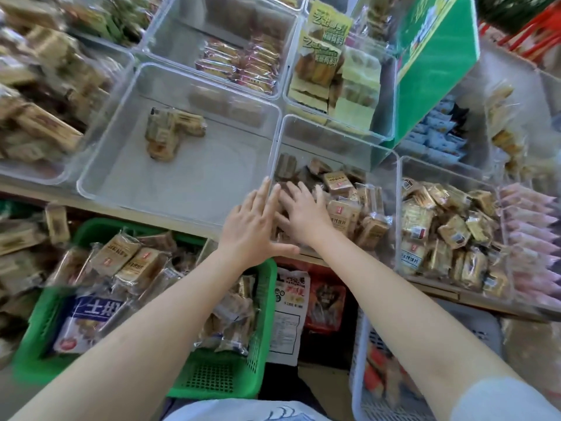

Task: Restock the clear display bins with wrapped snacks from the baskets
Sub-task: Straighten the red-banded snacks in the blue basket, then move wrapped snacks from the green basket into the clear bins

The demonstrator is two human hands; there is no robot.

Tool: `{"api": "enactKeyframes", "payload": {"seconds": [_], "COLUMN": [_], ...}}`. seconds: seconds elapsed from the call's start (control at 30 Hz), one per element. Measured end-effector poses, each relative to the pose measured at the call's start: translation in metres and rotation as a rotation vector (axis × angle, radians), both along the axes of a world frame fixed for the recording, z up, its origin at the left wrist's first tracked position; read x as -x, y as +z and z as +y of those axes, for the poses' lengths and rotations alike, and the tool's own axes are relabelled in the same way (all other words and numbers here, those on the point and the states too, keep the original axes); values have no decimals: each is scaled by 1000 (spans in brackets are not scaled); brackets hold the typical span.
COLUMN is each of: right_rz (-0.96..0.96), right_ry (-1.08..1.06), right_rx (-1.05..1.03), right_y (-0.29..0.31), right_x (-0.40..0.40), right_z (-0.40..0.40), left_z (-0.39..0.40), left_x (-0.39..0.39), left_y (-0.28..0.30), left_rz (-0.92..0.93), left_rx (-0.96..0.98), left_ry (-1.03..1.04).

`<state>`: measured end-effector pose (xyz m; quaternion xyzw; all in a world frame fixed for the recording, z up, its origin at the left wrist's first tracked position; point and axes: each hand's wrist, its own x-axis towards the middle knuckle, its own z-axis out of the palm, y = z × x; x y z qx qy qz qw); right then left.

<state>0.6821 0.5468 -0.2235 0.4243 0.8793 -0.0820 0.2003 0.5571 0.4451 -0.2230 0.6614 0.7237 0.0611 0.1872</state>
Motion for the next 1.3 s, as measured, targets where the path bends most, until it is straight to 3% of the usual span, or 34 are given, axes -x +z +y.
{"api": "enactKeyframes", "payload": {"seconds": [0.1,0.27,0.47,0.53,0.63,0.7,0.77,0.87,0.97,1.13,1.3], "right_rz": [-104,-1,694,849,940,913,826,711,592,370,202], "right_ry": [34,-81,-333,-406,-486,-534,-532,-494,-431,-283,-250], "right_rx": [7,-1,-149,-66,107,236,368,498,563,536,361], "right_y": [-7,-6,33,47,50,39,30,26,26,-2,-24], "right_x": [-4,14,-24,-43,-64,-71,-74,-77,-74,-43,-2], "right_z": [1,26,-31,-60,-97,-115,-130,-146,-157,-176,-187], "left_z": [-1,1,-1,-10,-51,-90,-127,-165,-184,-187,-177], "left_x": [0,1,2,1,0,2,4,7,7,13,38], "left_y": [3,7,22,32,42,42,38,30,26,18,15], "left_rz": [-5,2,-61,-118,-184,-178,-151,-114,-155,-187,-231], "left_rx": [5,41,82,60,-190,-233,-125,77,163,211,166], "left_ry": [-9,-1,25,70,265,412,492,496,487,444,298]}}
